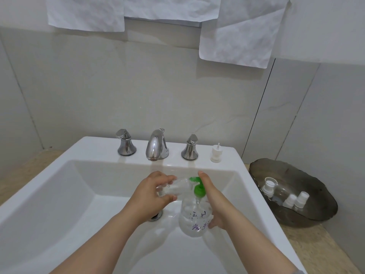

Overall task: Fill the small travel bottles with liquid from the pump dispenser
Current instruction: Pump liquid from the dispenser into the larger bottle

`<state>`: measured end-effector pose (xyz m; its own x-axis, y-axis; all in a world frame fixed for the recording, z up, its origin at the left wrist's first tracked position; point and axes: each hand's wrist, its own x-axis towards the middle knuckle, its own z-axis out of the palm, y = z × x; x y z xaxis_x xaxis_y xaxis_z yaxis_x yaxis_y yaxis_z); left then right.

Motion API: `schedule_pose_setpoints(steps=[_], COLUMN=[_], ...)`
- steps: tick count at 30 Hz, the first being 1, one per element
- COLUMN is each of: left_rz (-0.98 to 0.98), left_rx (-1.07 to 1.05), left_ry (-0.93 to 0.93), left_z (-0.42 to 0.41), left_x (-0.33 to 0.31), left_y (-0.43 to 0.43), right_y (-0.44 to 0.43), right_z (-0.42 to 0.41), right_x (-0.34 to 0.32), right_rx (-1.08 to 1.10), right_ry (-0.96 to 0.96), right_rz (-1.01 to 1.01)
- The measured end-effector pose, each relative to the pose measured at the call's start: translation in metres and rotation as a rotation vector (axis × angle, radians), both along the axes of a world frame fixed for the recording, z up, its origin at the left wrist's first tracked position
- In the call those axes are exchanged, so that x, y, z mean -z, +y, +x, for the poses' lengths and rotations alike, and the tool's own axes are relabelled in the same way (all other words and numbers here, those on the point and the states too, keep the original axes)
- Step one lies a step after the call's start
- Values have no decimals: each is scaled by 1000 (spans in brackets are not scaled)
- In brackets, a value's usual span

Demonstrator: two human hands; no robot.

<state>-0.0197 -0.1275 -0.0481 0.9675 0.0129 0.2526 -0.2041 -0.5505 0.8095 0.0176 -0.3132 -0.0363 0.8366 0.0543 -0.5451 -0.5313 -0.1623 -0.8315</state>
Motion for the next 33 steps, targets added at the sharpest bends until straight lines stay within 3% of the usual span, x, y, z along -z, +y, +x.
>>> schedule_pose_setpoints(steps=[33], left_rz=[64], left_rx=[-12], left_ry=[26], left_z=[0], left_x=[4], left_y=[0], right_y=[4], right_z=[-1], right_x=[0], right_rx=[-4], right_ry=[-28], right_rz=[-48])
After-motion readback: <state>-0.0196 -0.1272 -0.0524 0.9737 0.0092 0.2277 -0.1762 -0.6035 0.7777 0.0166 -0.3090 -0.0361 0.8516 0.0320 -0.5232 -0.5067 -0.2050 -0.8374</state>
